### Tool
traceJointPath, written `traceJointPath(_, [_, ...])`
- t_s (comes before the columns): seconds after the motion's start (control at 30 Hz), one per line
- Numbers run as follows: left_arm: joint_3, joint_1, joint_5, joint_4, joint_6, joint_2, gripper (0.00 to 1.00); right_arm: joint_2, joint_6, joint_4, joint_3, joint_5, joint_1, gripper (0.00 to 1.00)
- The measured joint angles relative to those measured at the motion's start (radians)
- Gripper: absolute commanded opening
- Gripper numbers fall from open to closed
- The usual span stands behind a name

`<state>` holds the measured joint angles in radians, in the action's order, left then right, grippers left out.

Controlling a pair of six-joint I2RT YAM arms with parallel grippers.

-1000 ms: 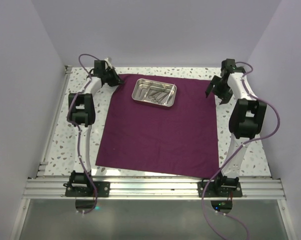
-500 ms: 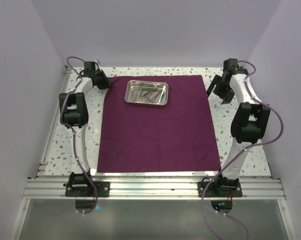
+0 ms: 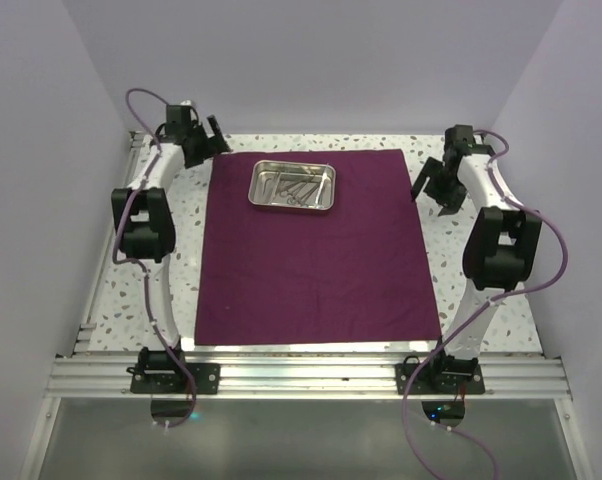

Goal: Open and lay out the surgical kit
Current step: Open the surgical kit at the center of the board, then pick up the medical item from the container.

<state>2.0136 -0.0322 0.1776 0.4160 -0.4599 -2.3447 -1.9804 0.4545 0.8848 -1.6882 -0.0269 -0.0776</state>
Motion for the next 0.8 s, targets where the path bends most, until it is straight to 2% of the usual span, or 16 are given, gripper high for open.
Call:
traceJointPath(0.13, [0.001, 0.143, -0.085, -0.005, 0.002, 0.106, 0.99, 0.073, 0.008, -0.015, 0.078, 0.019, 0.013, 0.80])
traceJointPath(0.17, [0.005, 0.192, -0.099, -0.005, 0.005, 0.127, 0.96, 0.102, 0.010, -0.017, 0.103, 0.023, 0.020, 0.80])
traceJointPath(0.27, [0.036, 0.330, -0.097, -0.016, 0.010, 0.147, 0.89, 0.204, 0.018, -0.032, 0.179, 0.040, 0.042, 0.80])
traceJointPath(0.37, [0.061, 0.433, -0.065, -0.011, 0.013, 0.130, 0.87, 0.325, 0.027, -0.042, 0.260, 0.058, 0.064, 0.80])
traceJointPath(0.57, [0.163, 0.529, -0.081, 0.018, 0.018, -0.010, 0.83, 0.467, 0.032, -0.048, 0.380, 0.075, 0.071, 0.80])
traceJointPath(0.8, [0.171, 0.556, -0.140, 0.090, 0.023, -0.098, 0.80, 0.570, 0.032, -0.040, 0.486, 0.074, 0.071, 0.81])
